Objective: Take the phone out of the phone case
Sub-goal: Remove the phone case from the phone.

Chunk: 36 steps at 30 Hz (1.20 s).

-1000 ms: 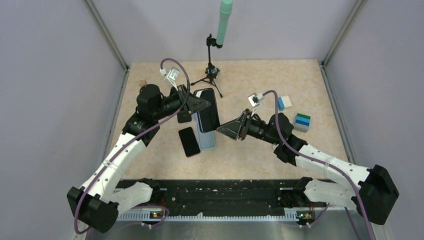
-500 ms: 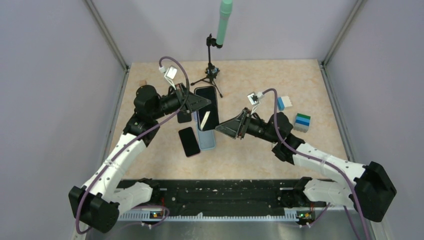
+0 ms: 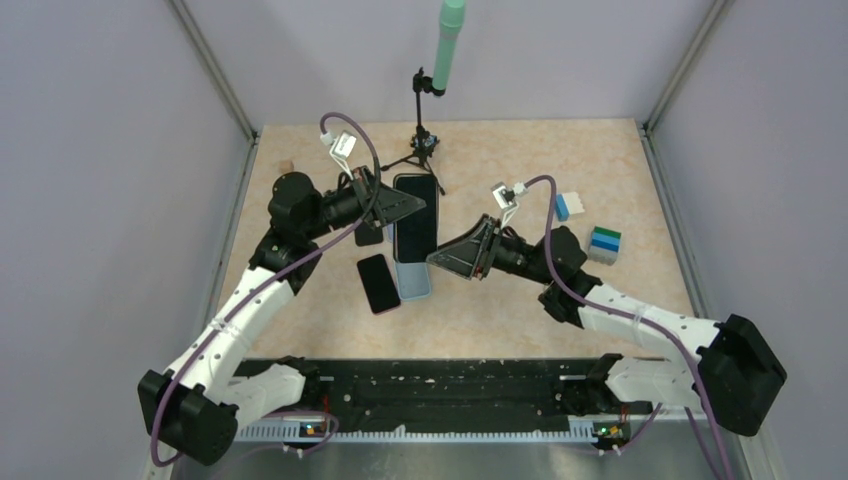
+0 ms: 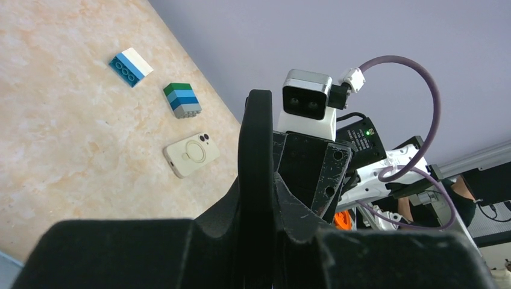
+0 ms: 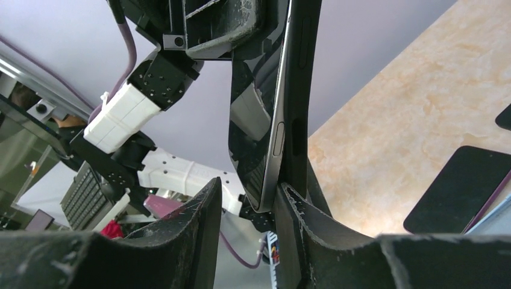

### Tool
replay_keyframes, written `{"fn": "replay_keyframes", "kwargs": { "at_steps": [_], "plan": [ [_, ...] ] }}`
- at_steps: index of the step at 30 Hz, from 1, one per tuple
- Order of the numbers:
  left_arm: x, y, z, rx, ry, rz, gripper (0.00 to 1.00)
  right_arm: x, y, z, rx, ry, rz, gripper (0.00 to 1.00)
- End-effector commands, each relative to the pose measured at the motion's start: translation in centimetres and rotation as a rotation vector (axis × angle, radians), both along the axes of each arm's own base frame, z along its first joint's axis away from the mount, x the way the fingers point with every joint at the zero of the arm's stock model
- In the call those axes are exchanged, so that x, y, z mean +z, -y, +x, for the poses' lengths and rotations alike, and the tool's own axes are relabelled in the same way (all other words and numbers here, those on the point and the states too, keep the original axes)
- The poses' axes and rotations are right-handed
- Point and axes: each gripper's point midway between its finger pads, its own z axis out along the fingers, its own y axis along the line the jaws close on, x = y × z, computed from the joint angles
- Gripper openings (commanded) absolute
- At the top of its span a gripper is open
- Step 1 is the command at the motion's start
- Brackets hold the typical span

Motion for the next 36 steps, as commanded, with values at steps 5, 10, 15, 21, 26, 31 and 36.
{"fn": "replay_keyframes", "kwargs": {
  "at_steps": [5, 10, 15, 21, 26, 31, 36],
  "plan": [
    [1.7, 0.6, -1.6, -0.049, 0.033, -0.046, 0.00, 3.9, 0.2, -0.4, 0.004, 0.078, 0.122, 0.36],
    [1.7, 0.6, -1.6, -0.054, 0.017, -0.050, 0.00, 3.5, 0.1, -0.2, 0.000, 0.060, 0.117, 0.36],
    [1.4, 1.0, -1.9, -0.093, -0.019, -0.072, 0.00, 3.7, 0.2, -0.1, -0.004, 0.045, 0.139, 0.36],
    [2.6, 1.1, -2.9, -0.113, -0.003, -0.160, 0.00, 4.2, 0.6, 0.6, -0.042, 0.005, 0.197, 0.36],
    [2.9, 1.5, -3.4, -0.131, -0.007, -0.172, 0.00, 5.2, 0.6, 0.6, -0.035, 0.014, 0.248, 0.36],
    [2.7, 1.9, -3.8, -0.159, -0.008, -0.163, 0.00, 6.1, 0.4, 0.7, -0.027, 0.029, 0.267, 0.28],
    [2.1, 1.8, -3.6, -0.137, -0.004, -0.111, 0.26, 6.4, 0.5, 0.8, -0.038, 0.042, 0.261, 0.00]
  ]
}}
